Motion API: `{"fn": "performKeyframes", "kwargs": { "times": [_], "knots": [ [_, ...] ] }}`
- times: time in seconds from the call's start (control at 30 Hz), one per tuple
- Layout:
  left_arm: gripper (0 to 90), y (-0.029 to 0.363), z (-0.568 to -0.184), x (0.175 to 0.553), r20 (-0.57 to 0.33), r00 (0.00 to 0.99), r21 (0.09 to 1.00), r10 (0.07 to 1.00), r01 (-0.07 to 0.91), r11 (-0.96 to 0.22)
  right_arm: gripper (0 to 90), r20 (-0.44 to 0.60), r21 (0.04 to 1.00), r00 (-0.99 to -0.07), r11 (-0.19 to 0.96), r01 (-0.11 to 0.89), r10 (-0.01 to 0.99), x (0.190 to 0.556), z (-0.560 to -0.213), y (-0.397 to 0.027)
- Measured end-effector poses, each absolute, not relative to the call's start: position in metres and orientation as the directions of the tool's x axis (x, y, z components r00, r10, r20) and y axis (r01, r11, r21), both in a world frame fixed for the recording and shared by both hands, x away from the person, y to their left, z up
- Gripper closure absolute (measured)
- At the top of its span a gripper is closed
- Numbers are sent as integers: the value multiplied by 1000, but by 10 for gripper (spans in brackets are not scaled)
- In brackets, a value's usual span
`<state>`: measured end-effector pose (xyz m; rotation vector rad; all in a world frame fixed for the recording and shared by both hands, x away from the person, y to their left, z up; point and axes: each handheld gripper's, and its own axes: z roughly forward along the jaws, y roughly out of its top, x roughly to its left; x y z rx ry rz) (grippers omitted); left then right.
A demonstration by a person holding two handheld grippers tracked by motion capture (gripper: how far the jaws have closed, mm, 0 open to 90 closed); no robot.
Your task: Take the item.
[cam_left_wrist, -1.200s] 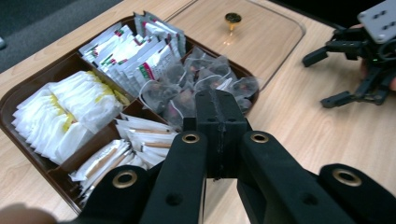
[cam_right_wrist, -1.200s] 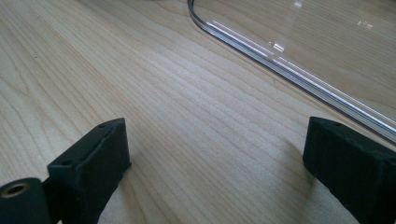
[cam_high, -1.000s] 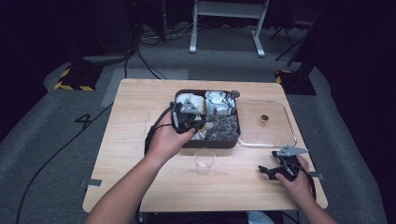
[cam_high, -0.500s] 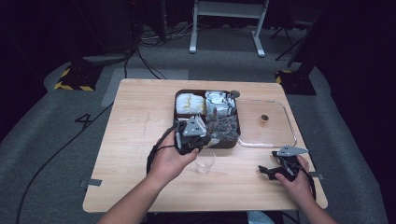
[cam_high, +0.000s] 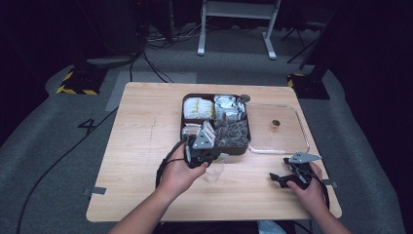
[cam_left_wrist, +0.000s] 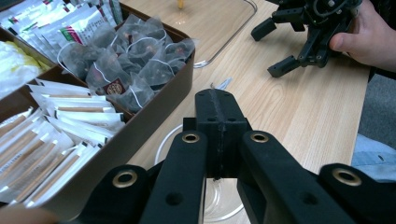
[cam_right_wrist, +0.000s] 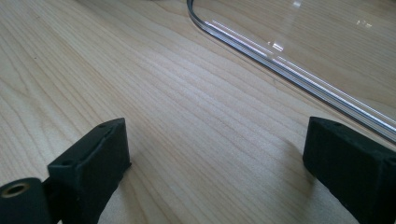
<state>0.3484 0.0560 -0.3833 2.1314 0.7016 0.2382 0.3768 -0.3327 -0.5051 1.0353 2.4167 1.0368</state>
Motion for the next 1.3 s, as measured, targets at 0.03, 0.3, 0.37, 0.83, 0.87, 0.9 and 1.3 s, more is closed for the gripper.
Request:
{"fn": "performKeyframes", "kwargs": {
  "times": [0.03,0.3,0.37,0.83,0.87,0.9,1.3],
  "knots": [
    [900,56,-384,348,-75,822,787,564,396,-473,72,-3,726,-689,475,498,725,377,-505,-333],
    [900,57,-389,345,-79,820,790,567,398,-466,73,-3,726,-688,475,498,726,377,-505,-333],
    [900,57,-391,345,-86,819,792,567,401,-460,73,-3,726,-688,475,498,726,377,-505,-333],
    [659,59,-396,341,-95,818,786,567,411,-461,74,-4,725,-686,474,499,728,376,-505,-333],
    [648,60,-396,342,-97,815,790,572,412,-454,74,-4,725,-686,474,499,728,376,-505,-333],
    [624,61,-396,342,-92,812,794,576,409,-450,74,-4,725,-686,474,499,728,376,-505,-333],
    [490,81,-388,343,-46,777,805,628,401,-437,75,-4,726,-689,476,496,725,373,-505,-333]
  ]
}}
